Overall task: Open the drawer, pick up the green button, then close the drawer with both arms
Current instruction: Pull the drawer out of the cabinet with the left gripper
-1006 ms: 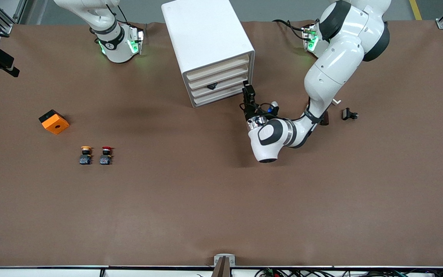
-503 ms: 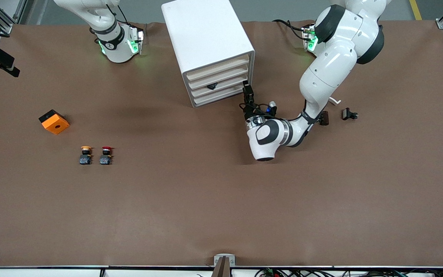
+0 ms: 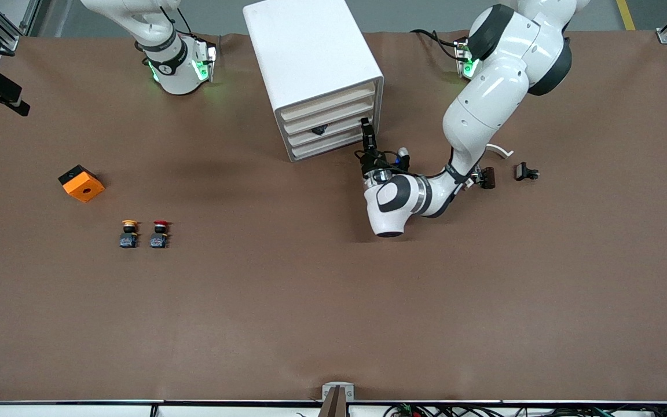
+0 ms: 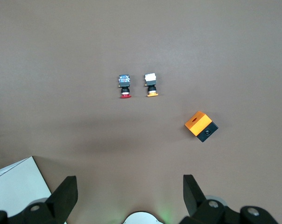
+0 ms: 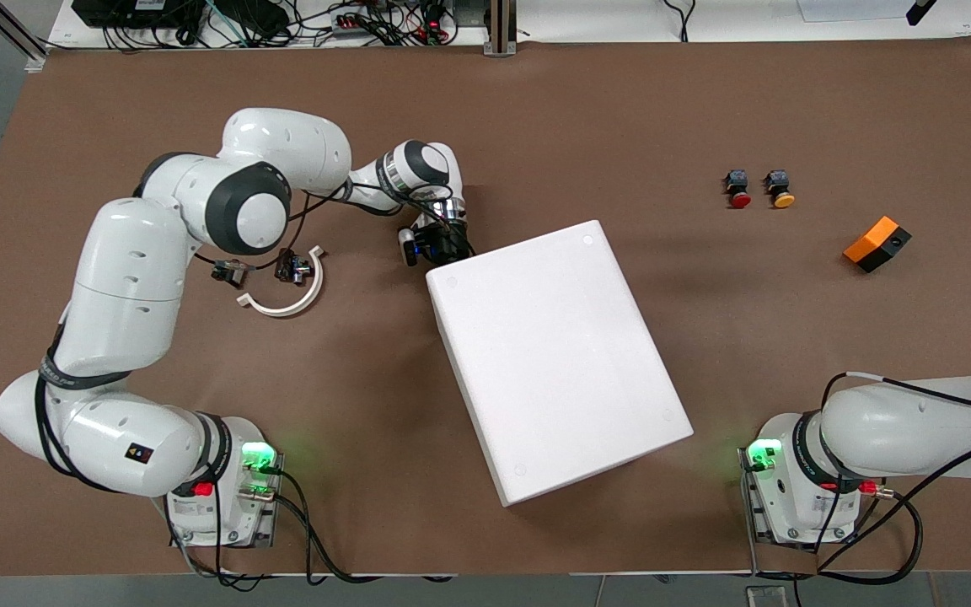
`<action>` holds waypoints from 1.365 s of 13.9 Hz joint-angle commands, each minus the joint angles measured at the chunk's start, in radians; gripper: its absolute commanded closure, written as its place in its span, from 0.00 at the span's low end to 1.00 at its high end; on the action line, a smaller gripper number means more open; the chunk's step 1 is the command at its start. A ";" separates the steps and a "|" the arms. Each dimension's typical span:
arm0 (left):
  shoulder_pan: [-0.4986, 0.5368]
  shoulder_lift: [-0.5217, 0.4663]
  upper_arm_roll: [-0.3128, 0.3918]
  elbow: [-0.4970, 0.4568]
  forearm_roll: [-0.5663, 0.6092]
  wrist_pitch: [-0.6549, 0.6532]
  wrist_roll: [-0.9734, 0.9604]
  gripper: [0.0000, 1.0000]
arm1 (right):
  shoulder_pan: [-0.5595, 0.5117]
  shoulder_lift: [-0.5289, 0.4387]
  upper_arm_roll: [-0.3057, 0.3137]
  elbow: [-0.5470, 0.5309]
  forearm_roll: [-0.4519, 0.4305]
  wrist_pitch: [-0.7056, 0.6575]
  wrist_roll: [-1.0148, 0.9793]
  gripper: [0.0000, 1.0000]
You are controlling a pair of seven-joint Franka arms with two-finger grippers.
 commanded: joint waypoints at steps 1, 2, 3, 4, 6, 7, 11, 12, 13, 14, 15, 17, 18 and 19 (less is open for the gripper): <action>-0.017 0.016 0.015 0.025 -0.039 -0.018 -0.041 0.93 | 0.006 -0.021 -0.002 -0.014 -0.010 0.001 0.000 0.00; -0.019 0.016 0.015 0.025 -0.044 -0.016 -0.041 0.94 | 0.006 -0.021 -0.002 -0.014 -0.010 0.001 0.000 0.00; -0.017 0.017 0.015 0.025 -0.044 -0.016 -0.039 0.94 | 0.006 -0.021 -0.002 -0.014 -0.010 0.001 0.000 0.00; -0.015 0.017 0.015 0.025 -0.044 -0.016 -0.039 0.94 | 0.006 -0.021 -0.002 -0.014 -0.010 0.001 0.000 0.00; -0.011 0.016 0.023 0.025 -0.044 -0.016 -0.037 0.94 | 0.006 -0.021 -0.002 -0.014 -0.010 0.003 0.000 0.00; -0.009 0.014 0.025 0.027 -0.044 -0.016 -0.039 0.94 | 0.006 -0.021 -0.002 -0.014 -0.010 0.003 0.000 0.00; 0.004 0.014 0.047 0.047 -0.045 -0.018 -0.039 0.94 | 0.006 -0.021 -0.002 -0.014 -0.010 0.003 0.000 0.00; 0.008 0.012 0.054 0.047 -0.045 -0.021 -0.039 0.94 | 0.006 -0.021 -0.002 -0.014 -0.010 0.003 0.000 0.00; 0.017 0.009 0.058 0.047 -0.045 -0.022 -0.039 0.94 | 0.006 -0.019 -0.002 -0.012 -0.010 0.003 0.000 0.00; 0.029 0.006 0.058 0.048 -0.045 -0.022 -0.039 0.94 | 0.006 -0.019 -0.002 -0.011 -0.010 0.006 0.000 0.00; 0.040 0.003 0.058 0.055 -0.045 -0.022 -0.039 0.94 | 0.006 -0.017 -0.002 -0.008 -0.010 0.007 0.000 0.00; 0.058 0.003 0.061 0.065 -0.044 -0.022 -0.041 0.94 | 0.006 -0.013 -0.001 0.017 -0.008 -0.003 0.000 0.00; 0.066 0.000 0.064 0.065 -0.044 -0.022 -0.041 0.94 | 0.006 -0.011 -0.002 0.020 -0.008 -0.003 0.001 0.00; 0.081 -0.003 0.064 0.065 -0.044 -0.029 -0.041 0.94 | 0.006 -0.008 -0.002 0.023 -0.008 -0.003 0.000 0.00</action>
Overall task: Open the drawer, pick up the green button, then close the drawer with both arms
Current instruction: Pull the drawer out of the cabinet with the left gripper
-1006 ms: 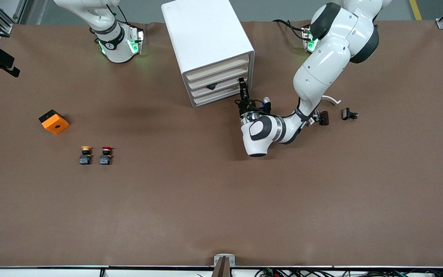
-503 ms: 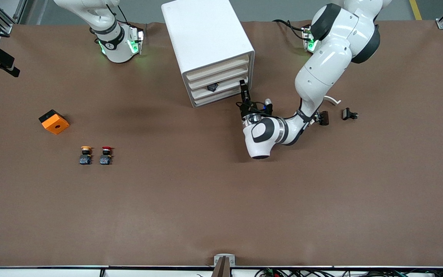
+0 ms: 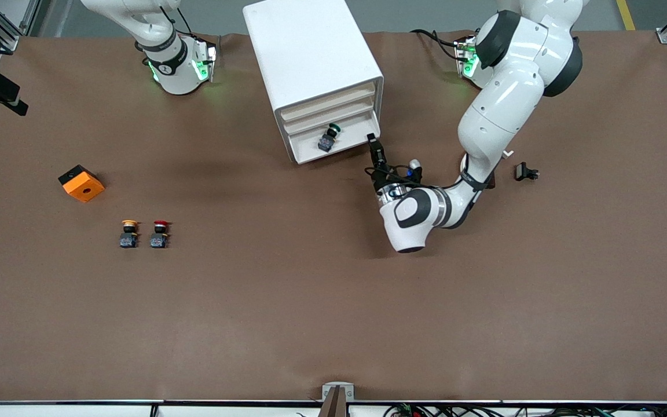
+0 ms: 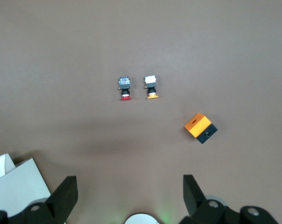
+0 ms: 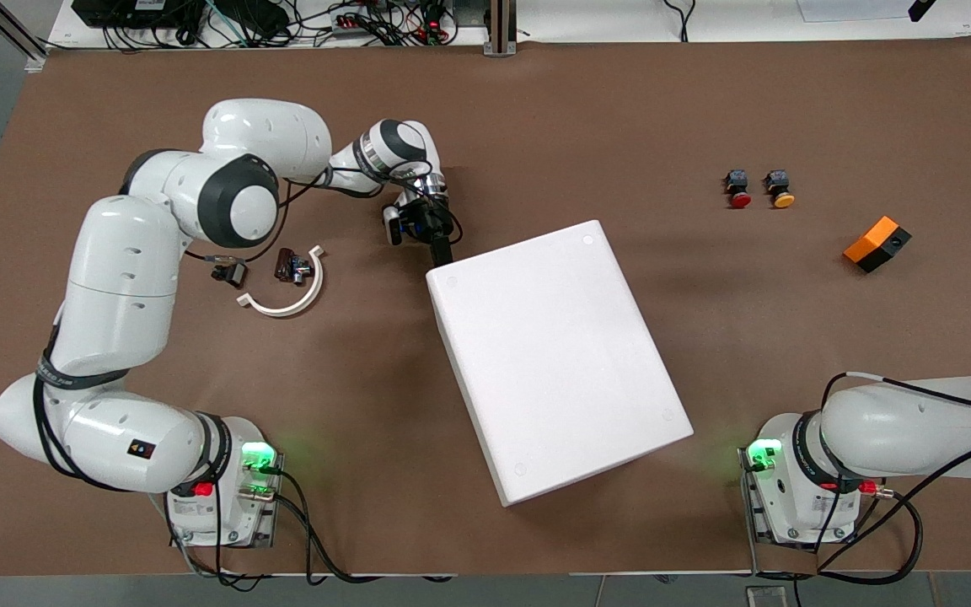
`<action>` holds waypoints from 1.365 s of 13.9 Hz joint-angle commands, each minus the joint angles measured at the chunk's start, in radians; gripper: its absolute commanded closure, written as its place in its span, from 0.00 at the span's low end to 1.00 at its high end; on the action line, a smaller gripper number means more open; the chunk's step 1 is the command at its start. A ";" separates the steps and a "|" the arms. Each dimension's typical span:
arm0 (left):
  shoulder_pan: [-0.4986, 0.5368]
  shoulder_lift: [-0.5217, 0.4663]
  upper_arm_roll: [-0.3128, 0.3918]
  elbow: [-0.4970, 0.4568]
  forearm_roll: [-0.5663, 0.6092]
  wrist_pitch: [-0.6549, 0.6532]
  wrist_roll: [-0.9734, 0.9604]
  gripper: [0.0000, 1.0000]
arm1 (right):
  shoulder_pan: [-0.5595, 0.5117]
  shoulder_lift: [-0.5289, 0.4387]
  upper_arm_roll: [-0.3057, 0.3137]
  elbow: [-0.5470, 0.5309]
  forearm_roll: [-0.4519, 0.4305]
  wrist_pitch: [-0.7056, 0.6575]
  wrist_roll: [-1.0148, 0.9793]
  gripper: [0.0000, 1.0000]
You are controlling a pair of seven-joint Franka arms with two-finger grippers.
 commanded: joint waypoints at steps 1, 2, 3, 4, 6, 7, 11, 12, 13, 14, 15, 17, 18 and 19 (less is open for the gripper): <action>0.026 -0.005 0.013 0.019 -0.014 -0.020 -0.025 0.94 | 0.003 -0.005 -0.004 0.009 -0.008 -0.011 0.012 0.00; 0.040 -0.003 0.013 0.042 -0.019 -0.032 -0.025 0.94 | -0.003 -0.004 -0.007 0.007 0.004 -0.015 0.016 0.00; 0.049 -0.005 0.014 0.050 -0.035 -0.035 -0.025 0.94 | -0.008 0.009 -0.011 0.009 0.006 -0.015 0.016 0.00; 0.061 -0.003 0.013 0.051 -0.045 -0.037 -0.025 0.94 | -0.007 0.022 -0.013 0.009 0.003 -0.015 0.013 0.00; 0.081 -0.005 0.013 0.063 -0.045 -0.049 -0.026 0.93 | -0.002 0.062 -0.011 0.007 -0.005 -0.015 0.010 0.00; 0.087 -0.005 0.013 0.065 -0.045 -0.054 -0.031 0.93 | 0.001 0.097 -0.011 0.009 -0.008 -0.016 0.009 0.00; 0.095 -0.003 0.013 0.065 -0.046 -0.058 -0.035 0.87 | -0.007 0.237 -0.010 0.030 -0.010 -0.005 -0.003 0.00; 0.095 -0.002 0.013 0.064 -0.049 -0.058 -0.035 0.85 | -0.013 0.254 -0.010 0.042 -0.010 -0.002 -0.008 0.00; 0.092 0.000 0.014 0.062 -0.056 -0.058 -0.035 0.80 | -0.008 0.262 -0.010 0.045 -0.022 0.008 -0.028 0.00; 0.088 0.003 0.014 0.062 -0.059 -0.058 -0.035 0.76 | 0.001 0.260 -0.010 0.046 -0.030 0.030 -0.024 0.00; 0.088 0.001 0.014 0.062 -0.060 -0.058 -0.035 0.56 | 0.006 0.260 -0.007 0.046 -0.027 0.034 -0.013 0.00; 0.086 0.003 0.014 0.060 -0.060 -0.058 -0.035 0.04 | 0.047 0.262 -0.004 0.039 -0.016 0.036 0.089 0.00; 0.085 0.003 0.014 0.062 -0.062 -0.058 -0.035 0.00 | 0.081 0.262 -0.002 0.038 -0.011 0.036 0.181 0.00; 0.083 0.003 0.013 0.062 -0.063 -0.058 -0.035 0.00 | 0.129 0.260 -0.002 0.036 -0.001 0.036 0.288 0.00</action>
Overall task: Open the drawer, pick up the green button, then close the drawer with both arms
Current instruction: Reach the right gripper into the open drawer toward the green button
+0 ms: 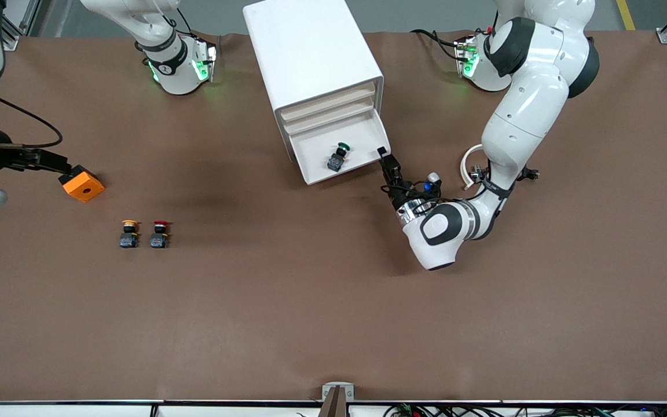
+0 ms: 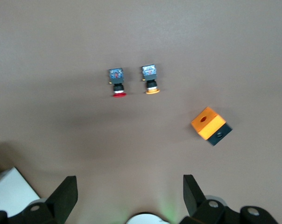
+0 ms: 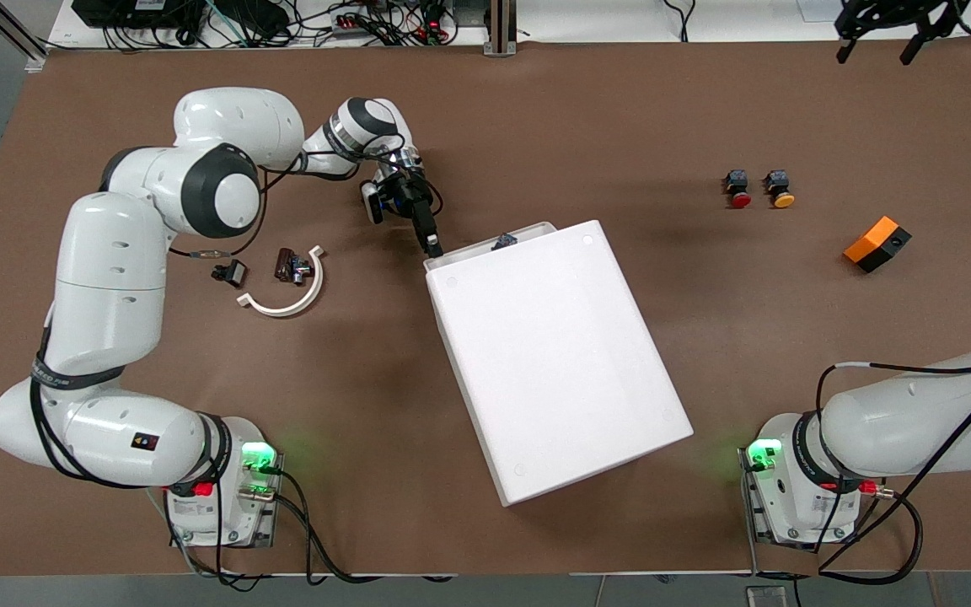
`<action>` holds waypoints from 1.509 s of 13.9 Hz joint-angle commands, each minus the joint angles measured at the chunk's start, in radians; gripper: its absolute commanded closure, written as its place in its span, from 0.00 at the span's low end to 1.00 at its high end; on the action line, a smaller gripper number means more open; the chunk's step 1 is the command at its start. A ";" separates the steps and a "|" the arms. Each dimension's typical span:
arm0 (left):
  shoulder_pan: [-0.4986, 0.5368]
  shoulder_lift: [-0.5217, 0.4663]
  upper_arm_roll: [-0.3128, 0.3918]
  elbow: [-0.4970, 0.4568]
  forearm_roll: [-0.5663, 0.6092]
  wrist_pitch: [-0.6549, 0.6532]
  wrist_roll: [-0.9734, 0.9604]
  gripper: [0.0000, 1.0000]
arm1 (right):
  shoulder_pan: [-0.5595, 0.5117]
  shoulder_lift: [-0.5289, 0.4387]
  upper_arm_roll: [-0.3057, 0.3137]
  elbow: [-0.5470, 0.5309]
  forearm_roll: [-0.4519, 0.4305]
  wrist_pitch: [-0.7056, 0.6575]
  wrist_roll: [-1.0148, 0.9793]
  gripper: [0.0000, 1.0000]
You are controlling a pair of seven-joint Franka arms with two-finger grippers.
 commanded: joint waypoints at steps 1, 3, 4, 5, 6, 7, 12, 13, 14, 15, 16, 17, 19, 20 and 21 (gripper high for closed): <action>-0.004 0.003 0.003 0.011 -0.041 -0.022 -0.023 0.00 | 0.110 -0.004 0.003 0.008 0.043 -0.010 0.240 0.00; -0.004 0.003 0.003 0.013 -0.044 -0.022 -0.023 0.00 | 0.147 -0.004 0.003 -0.001 0.139 0.007 0.372 0.00; -0.002 0.001 0.003 0.013 -0.041 -0.021 -0.020 0.00 | 0.212 -0.007 0.003 -0.012 0.144 0.036 0.476 0.00; -0.002 -0.002 0.003 0.014 -0.038 -0.018 -0.017 0.00 | 0.257 -0.007 0.003 -0.018 0.146 0.048 0.547 0.00; 0.001 -0.005 0.003 0.019 -0.033 -0.018 -0.012 0.00 | 0.304 -0.008 0.003 -0.036 0.147 0.077 0.625 0.00; 0.006 -0.014 0.003 0.025 -0.023 -0.019 -0.001 0.00 | 0.355 -0.013 0.003 -0.067 0.147 0.117 0.699 0.00; 0.010 -0.123 -0.001 0.028 0.189 -0.019 0.338 0.00 | 0.584 -0.014 0.002 -0.188 0.147 0.356 1.005 0.00; 0.012 -0.150 0.000 0.027 0.222 -0.018 0.417 0.00 | 0.616 -0.008 0.003 -0.197 0.147 0.395 1.046 0.00; 0.012 -0.182 0.008 0.027 0.264 -0.019 0.512 0.00 | 0.644 0.004 0.002 -0.199 0.146 0.420 1.075 0.00; 0.012 -0.212 0.016 0.025 0.307 -0.019 0.591 0.00 | 0.673 0.030 0.002 -0.197 0.146 0.441 1.100 0.00; 0.013 -0.247 0.019 0.024 0.339 -0.019 0.653 0.00 | 0.700 0.051 0.002 -0.197 0.141 0.464 1.111 0.00; 0.016 -0.281 0.020 0.021 0.376 -0.019 0.714 0.00 | 0.723 0.073 0.002 -0.197 0.140 0.489 1.112 0.00; 0.015 -0.341 0.020 0.011 0.433 -0.025 0.823 0.00 | 0.765 0.113 0.002 -0.197 0.136 0.532 1.112 0.00; 0.012 -0.351 0.020 0.011 0.454 -0.025 0.869 0.00 | 0.771 0.127 0.002 -0.197 0.133 0.545 1.111 0.00; 0.004 -0.353 0.020 0.011 0.497 -0.021 0.902 0.00 | 0.782 0.143 0.002 -0.196 0.121 0.550 1.111 0.00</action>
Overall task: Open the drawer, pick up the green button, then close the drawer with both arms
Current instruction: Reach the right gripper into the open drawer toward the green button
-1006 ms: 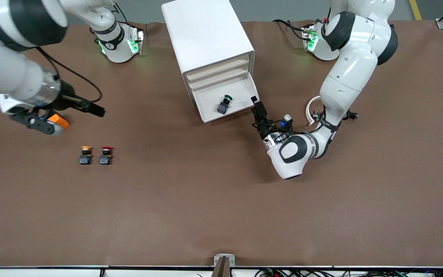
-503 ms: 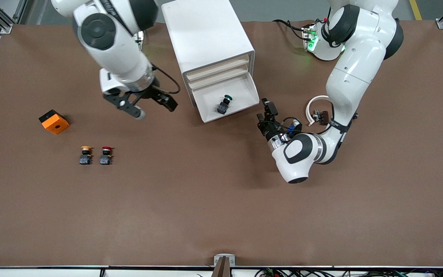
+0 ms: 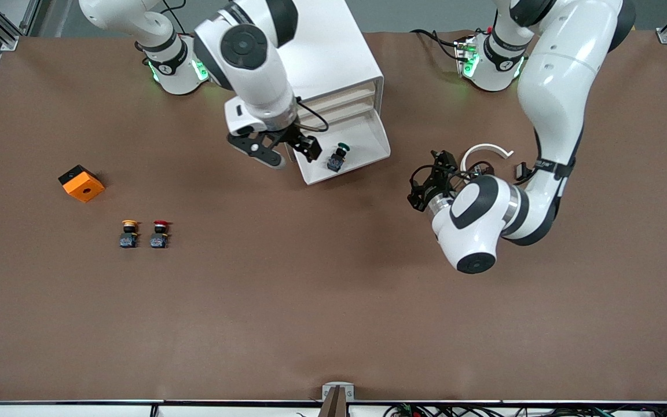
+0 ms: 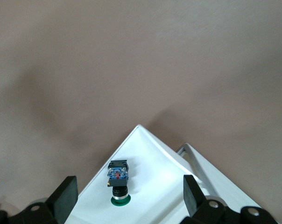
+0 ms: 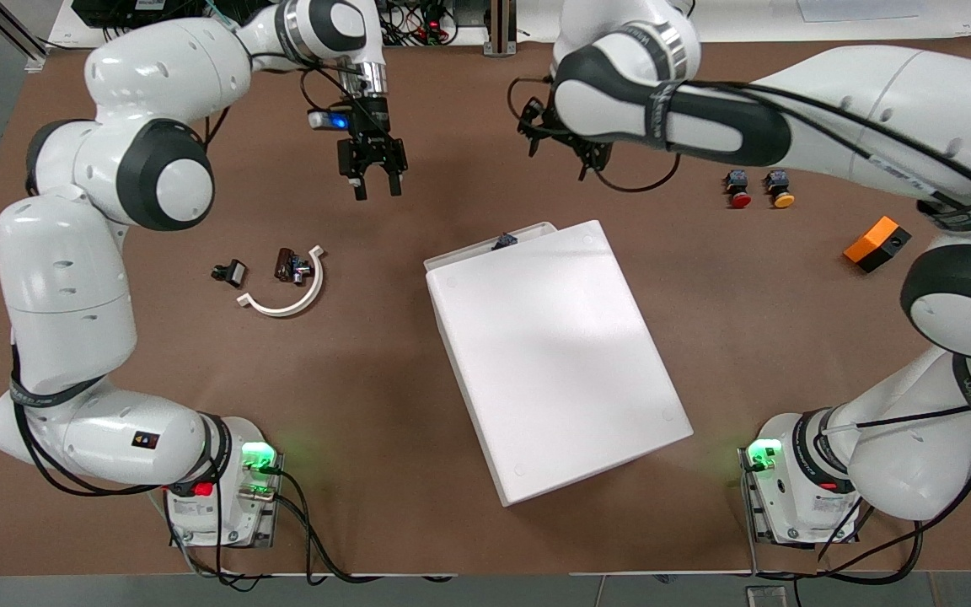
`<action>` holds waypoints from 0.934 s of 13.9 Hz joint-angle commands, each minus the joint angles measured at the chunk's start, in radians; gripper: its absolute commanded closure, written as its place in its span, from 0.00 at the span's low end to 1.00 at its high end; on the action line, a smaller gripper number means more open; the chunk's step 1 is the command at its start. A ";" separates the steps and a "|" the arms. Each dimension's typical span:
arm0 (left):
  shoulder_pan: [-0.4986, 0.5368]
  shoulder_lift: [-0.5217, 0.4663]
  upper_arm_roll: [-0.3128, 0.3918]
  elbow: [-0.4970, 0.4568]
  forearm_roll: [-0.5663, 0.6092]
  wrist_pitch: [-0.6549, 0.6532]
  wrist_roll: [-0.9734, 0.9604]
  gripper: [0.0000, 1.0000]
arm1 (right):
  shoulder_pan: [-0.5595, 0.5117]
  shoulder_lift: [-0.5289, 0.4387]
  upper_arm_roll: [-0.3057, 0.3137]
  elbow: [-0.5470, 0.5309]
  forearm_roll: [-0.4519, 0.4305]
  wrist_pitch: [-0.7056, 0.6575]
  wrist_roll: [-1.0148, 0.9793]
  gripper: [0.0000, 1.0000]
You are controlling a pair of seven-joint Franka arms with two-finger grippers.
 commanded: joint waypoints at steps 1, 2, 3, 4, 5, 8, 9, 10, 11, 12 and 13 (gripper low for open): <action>-0.016 -0.036 0.001 -0.034 0.097 0.020 0.106 0.00 | 0.050 0.046 -0.014 0.010 -0.028 0.025 0.011 0.00; -0.022 -0.036 -0.006 -0.035 0.119 0.045 0.132 0.00 | 0.067 0.068 -0.014 0.010 -0.039 0.032 0.011 0.00; -0.036 -0.036 -0.006 -0.035 0.127 0.072 0.152 0.00 | 0.081 0.086 -0.014 0.010 -0.045 0.040 0.013 0.00; -0.044 -0.036 -0.006 -0.035 0.134 0.094 0.172 0.00 | 0.100 0.105 -0.014 0.009 -0.050 0.058 0.014 0.00; -0.053 -0.044 -0.008 -0.037 0.146 0.105 0.195 0.00 | 0.110 0.120 -0.015 0.009 -0.050 0.078 0.031 0.00; -0.061 -0.091 -0.009 -0.098 0.153 0.202 0.277 0.00 | 0.138 0.166 -0.015 0.009 -0.051 0.147 0.098 0.00; -0.068 -0.134 -0.009 -0.164 0.160 0.265 0.304 0.00 | 0.143 0.181 -0.015 0.010 -0.053 0.161 0.112 0.00; -0.073 -0.182 -0.011 -0.237 0.183 0.331 0.314 0.00 | 0.149 0.195 -0.017 0.009 -0.061 0.173 0.123 0.00; -0.073 -0.240 -0.025 -0.330 0.208 0.421 0.315 0.00 | 0.150 0.208 -0.017 0.009 -0.076 0.184 0.138 0.00; -0.065 -0.287 -0.037 -0.404 0.220 0.507 0.318 0.00 | 0.150 0.223 -0.017 0.009 -0.091 0.204 0.161 0.00; -0.062 -0.335 -0.039 -0.472 0.226 0.587 0.342 0.00 | 0.150 0.237 -0.015 0.009 -0.096 0.219 0.173 0.00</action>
